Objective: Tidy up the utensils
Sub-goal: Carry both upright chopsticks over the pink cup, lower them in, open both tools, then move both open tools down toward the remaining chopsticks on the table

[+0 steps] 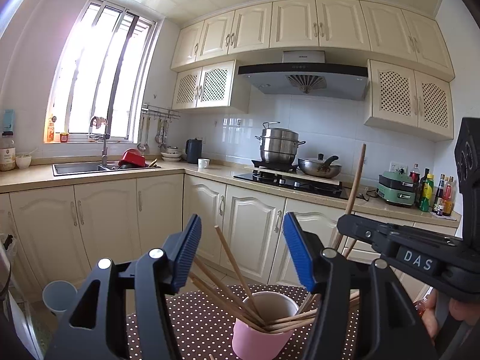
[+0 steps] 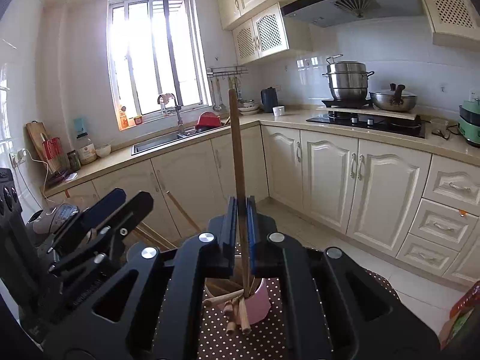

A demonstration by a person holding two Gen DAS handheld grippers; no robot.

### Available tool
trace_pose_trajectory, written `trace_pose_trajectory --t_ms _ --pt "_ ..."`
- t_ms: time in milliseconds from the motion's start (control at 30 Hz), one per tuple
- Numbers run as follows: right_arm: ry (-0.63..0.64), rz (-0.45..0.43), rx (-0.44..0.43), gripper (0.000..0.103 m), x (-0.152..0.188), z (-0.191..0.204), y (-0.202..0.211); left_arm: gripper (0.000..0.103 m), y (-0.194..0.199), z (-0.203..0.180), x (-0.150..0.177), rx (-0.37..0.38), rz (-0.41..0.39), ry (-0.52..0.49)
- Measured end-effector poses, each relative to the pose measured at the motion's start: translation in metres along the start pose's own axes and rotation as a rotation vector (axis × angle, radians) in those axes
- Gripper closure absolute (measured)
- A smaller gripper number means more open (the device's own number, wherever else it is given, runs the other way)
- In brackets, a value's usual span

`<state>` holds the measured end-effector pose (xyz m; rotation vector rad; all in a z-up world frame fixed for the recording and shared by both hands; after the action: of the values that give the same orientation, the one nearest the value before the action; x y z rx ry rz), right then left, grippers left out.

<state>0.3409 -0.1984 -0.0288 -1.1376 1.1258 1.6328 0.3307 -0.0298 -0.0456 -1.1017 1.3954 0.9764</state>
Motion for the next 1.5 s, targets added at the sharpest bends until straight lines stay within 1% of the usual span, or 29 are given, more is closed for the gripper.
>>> trace_pose_trajectory --t_ms 100,167,200,233,300,367,400,433,600,867,1033,1200,1433,1500 --pt "-0.003 0.014 0.01 0.094 0.0 0.003 0.003 0.045 0.007 0.001 -0.005 0.0 0.012 -0.005" --pt "-0.002 0.024 0.015 0.088 0.0 0.004 0.004 0.045 0.013 0.003 -0.007 -0.004 0.019 -0.016" --pt "-0.004 0.035 0.014 0.078 0.001 0.005 0.004 0.045 0.015 0.004 -0.007 -0.005 0.023 -0.02" --pt "-0.004 0.042 0.018 0.072 0.002 0.006 0.004 0.045 0.017 0.005 -0.006 -0.007 0.035 -0.028" --pt "0.0 0.049 0.038 0.072 0.003 0.007 0.004 0.045 0.022 0.007 -0.007 -0.014 0.049 -0.038" --pt "-0.012 0.053 0.037 0.071 0.004 0.007 0.007 0.045 0.026 0.01 -0.008 -0.021 0.063 -0.044" --pt "-0.017 0.053 0.037 0.066 0.004 0.007 0.009 0.045 0.027 0.011 -0.008 -0.023 0.069 -0.045" --pt "-0.017 0.051 0.041 0.058 0.003 0.008 0.011 0.045 0.029 0.012 -0.009 -0.026 0.077 -0.046" --pt "-0.001 0.039 0.045 0.057 0.0 0.019 0.027 0.045 0.04 0.015 -0.013 -0.046 0.109 -0.06" --pt "0.025 0.021 0.05 0.057 -0.001 0.033 0.058 0.045 0.069 0.015 -0.026 -0.052 0.093 -0.045" --pt "0.062 -0.011 0.06 0.054 0.002 0.045 0.085 0.043 0.087 0.008 -0.031 -0.057 0.083 -0.068" --pt "0.11 -0.033 0.067 0.053 0.011 0.056 0.106 0.041 0.102 0.001 -0.027 -0.055 0.086 -0.082" --pt "0.116 -0.029 0.058 0.052 0.026 0.061 0.121 0.04 0.113 -0.006 -0.015 -0.05 0.12 -0.102" --pt "0.115 -0.024 0.06 0.052 0.031 0.059 0.121 0.037 0.115 -0.007 -0.01 -0.057 0.133 -0.105"
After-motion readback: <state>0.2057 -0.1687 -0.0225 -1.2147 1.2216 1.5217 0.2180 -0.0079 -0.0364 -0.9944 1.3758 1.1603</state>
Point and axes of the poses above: each gripper's, at about its wrist camera, not at the fingertips, and y roughly against the way its jaws point, z to its left, x to its underside, the point moved 4 cm from there along -y, roughly the way its jaws point, and after that the axes turned 8 degrees about -z, right-handed, at the moved point
